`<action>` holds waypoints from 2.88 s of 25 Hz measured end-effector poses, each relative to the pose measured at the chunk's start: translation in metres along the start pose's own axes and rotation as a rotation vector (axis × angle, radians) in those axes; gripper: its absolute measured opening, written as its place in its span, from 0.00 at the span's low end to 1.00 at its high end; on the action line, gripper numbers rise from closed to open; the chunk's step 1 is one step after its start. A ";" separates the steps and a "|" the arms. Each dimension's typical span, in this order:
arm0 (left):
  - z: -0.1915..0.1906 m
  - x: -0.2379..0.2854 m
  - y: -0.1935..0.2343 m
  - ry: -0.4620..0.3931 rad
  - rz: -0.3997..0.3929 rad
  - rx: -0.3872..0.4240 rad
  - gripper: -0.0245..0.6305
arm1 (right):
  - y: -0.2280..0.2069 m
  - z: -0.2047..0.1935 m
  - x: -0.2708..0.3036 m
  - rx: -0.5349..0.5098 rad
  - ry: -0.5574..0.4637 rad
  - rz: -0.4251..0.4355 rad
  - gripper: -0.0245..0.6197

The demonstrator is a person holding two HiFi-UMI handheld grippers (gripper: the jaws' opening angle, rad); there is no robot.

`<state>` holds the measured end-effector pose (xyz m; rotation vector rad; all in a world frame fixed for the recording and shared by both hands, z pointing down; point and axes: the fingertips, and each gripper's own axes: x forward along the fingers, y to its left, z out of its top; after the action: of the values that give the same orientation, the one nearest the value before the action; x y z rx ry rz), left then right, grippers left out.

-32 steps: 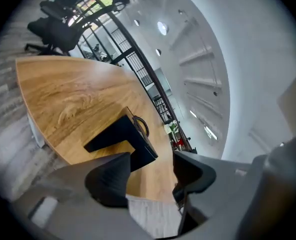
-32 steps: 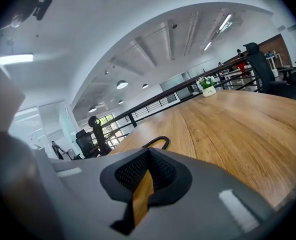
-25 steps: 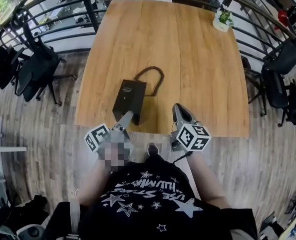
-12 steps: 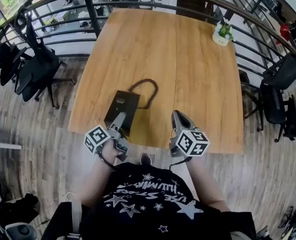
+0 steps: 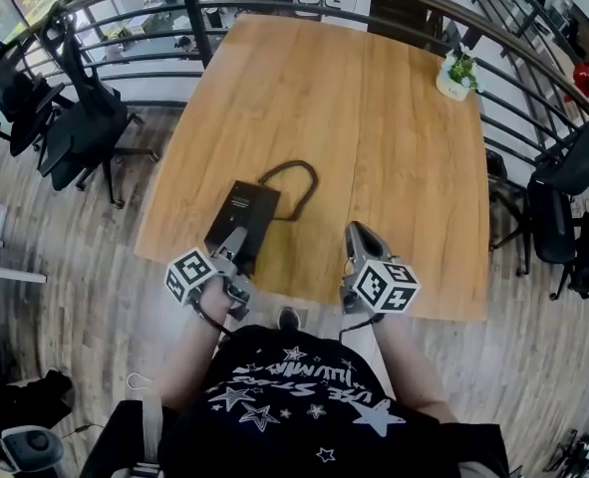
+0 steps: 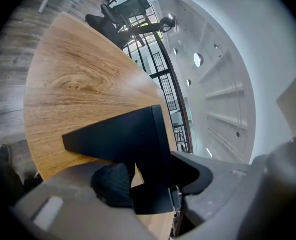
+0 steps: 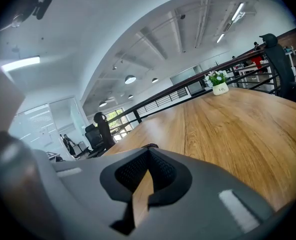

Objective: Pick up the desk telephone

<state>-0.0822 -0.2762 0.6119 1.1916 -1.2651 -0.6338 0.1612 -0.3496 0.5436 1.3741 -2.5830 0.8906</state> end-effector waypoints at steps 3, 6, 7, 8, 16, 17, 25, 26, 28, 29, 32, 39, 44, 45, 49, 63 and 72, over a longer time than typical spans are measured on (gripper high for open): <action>0.001 0.001 -0.001 0.000 -0.006 0.016 0.37 | -0.001 -0.003 0.004 0.012 0.005 0.006 0.04; 0.002 0.000 -0.001 0.005 -0.005 0.008 0.36 | 0.004 -0.005 0.006 0.017 0.007 0.018 0.04; 0.002 0.000 -0.002 0.010 -0.004 0.007 0.35 | 0.006 -0.005 0.005 0.016 0.007 0.021 0.04; 0.001 -0.001 -0.004 0.015 -0.005 0.009 0.35 | 0.008 -0.005 0.005 0.016 0.007 0.024 0.04; -0.010 -0.022 -0.017 0.072 -0.115 0.009 0.34 | 0.016 -0.012 -0.010 0.008 0.001 0.013 0.04; -0.009 -0.027 -0.019 0.076 -0.130 0.011 0.34 | 0.020 -0.014 -0.011 0.004 0.000 0.016 0.04; -0.005 -0.065 -0.042 0.105 -0.246 0.048 0.34 | 0.045 -0.021 -0.025 0.005 -0.026 0.010 0.04; -0.005 -0.071 -0.044 0.109 -0.262 0.049 0.34 | 0.049 -0.023 -0.028 0.007 -0.028 0.009 0.04; -0.006 -0.081 -0.050 0.115 -0.290 0.049 0.34 | 0.056 -0.027 -0.034 0.012 -0.031 0.006 0.04; -0.006 -0.087 -0.052 0.118 -0.300 0.054 0.34 | 0.060 -0.029 -0.037 0.013 -0.032 0.005 0.04; -0.007 -0.104 -0.057 0.129 -0.309 0.060 0.34 | 0.071 -0.036 -0.046 0.017 -0.041 0.000 0.04; -0.013 -0.151 -0.044 0.135 -0.325 0.062 0.34 | 0.100 -0.057 -0.078 0.028 -0.062 -0.004 0.04; -0.017 -0.187 -0.031 0.141 -0.315 0.058 0.34 | 0.123 -0.073 -0.106 0.021 -0.066 -0.010 0.04; -0.017 -0.194 -0.029 0.141 -0.315 0.055 0.34 | 0.127 -0.076 -0.111 0.020 -0.067 -0.013 0.04; -0.018 -0.217 -0.020 0.141 -0.312 0.040 0.34 | 0.142 -0.090 -0.131 0.026 -0.069 -0.029 0.04; -0.017 -0.279 0.008 0.182 -0.336 0.025 0.34 | 0.194 -0.130 -0.179 0.013 -0.077 -0.058 0.04; -0.019 -0.303 0.020 0.227 -0.336 0.030 0.34 | 0.213 -0.147 -0.196 0.010 -0.073 -0.095 0.04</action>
<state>-0.1459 0.0062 0.5190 1.4734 -0.8940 -0.7016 0.0831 -0.0367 0.5033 1.5458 -2.5440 0.8556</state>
